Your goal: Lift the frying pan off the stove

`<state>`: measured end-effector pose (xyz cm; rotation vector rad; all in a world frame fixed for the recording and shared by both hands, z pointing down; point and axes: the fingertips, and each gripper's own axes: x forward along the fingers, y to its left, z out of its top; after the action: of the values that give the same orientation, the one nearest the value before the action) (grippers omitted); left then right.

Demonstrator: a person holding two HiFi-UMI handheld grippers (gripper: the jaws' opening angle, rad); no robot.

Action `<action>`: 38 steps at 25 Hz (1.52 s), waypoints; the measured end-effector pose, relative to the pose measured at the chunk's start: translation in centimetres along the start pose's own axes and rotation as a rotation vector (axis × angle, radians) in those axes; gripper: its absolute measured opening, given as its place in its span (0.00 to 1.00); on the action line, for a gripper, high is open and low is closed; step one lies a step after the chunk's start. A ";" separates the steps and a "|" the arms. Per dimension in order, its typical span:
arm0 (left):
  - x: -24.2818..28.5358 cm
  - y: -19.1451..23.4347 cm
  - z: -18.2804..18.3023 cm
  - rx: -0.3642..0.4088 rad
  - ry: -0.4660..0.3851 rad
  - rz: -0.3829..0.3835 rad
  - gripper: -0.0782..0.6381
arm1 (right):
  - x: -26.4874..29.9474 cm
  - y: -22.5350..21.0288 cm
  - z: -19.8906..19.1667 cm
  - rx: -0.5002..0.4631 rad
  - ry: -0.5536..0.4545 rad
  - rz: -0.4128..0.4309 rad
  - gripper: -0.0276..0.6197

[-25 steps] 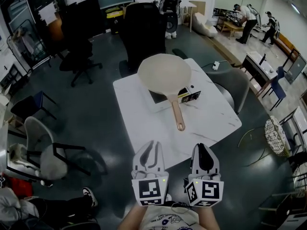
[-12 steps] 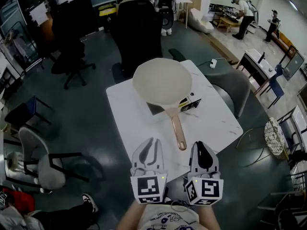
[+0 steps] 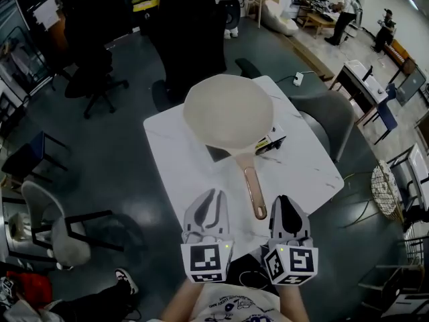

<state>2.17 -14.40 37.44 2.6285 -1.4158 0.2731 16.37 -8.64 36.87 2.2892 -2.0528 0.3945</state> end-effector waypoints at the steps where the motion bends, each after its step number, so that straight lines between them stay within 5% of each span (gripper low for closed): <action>1: 0.1 0.1 -0.1 -0.005 0.002 0.000 0.19 | 0.1 -0.1 -0.2 0.009 0.007 0.004 0.11; 8: 1.6 0.3 -1.5 -0.064 0.046 -0.004 0.19 | 1.4 -0.3 -0.9 0.115 0.069 0.094 0.11; 23: 5.5 1.5 -2.6 -0.193 0.112 0.024 0.19 | 3.2 0.5 -2.0 0.437 0.240 0.426 0.12; 32: 7.1 1.2 -3.7 -0.285 0.162 0.004 0.19 | 4.2 2.3 -3.4 0.538 0.363 0.565 0.26; 38: 7.8 1.3 -3.9 -0.289 0.170 0.016 0.19 | 4.4 2.8 -5.1 0.716 0.441 0.609 0.29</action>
<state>4.95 -20.65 43.03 2.3053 -1.3121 0.2644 13.17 -12.21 42.36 1.4739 -2.5490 1.7135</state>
